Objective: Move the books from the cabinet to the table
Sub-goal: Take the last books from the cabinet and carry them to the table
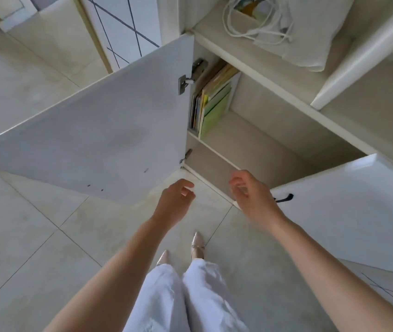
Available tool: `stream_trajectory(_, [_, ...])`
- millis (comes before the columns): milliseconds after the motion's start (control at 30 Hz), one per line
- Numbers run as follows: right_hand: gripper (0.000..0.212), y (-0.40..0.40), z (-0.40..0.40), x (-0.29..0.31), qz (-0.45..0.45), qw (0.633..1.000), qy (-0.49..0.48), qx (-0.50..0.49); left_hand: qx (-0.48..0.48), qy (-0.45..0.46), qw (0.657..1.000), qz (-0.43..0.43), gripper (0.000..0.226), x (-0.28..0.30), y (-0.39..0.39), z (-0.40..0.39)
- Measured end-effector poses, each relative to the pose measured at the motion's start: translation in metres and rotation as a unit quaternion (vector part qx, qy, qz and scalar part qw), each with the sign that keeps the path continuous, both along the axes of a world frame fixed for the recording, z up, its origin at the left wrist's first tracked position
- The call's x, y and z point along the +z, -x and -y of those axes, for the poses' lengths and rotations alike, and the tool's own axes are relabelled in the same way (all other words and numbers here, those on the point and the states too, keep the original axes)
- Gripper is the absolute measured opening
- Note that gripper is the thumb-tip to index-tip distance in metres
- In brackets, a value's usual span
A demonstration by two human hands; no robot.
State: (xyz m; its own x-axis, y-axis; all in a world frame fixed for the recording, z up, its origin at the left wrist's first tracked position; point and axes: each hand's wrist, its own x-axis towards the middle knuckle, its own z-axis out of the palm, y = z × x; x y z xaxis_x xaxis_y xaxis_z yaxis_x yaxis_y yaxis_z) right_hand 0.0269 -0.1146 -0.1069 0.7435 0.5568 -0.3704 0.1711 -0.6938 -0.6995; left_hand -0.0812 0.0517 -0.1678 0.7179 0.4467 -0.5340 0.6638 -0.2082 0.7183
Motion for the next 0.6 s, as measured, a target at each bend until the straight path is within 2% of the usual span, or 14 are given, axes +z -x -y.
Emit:
stream_trajectory(200, [0.025, -0.07, -0.04, -0.025, -0.006, 1.0, -0.003, 0.027, 0.053, -0.003, 0.998, 0.02, 0.021, -0.031, -0.052, -0.006])
stream_trajectory(433, [0.031, -0.127, -0.095, -0.087, -0.082, 0.995, -0.002, -0.047, 0.077, -0.014, 0.995, 0.058, 0.03, -0.092, -0.113, -0.034])
stream_trajectory(600, [0.039, -0.175, -0.133, -0.108, -0.074, 0.992, -0.02, -0.105, 0.073, -0.029, 0.993, 0.091, 0.038, -0.131, -0.162, -0.062])
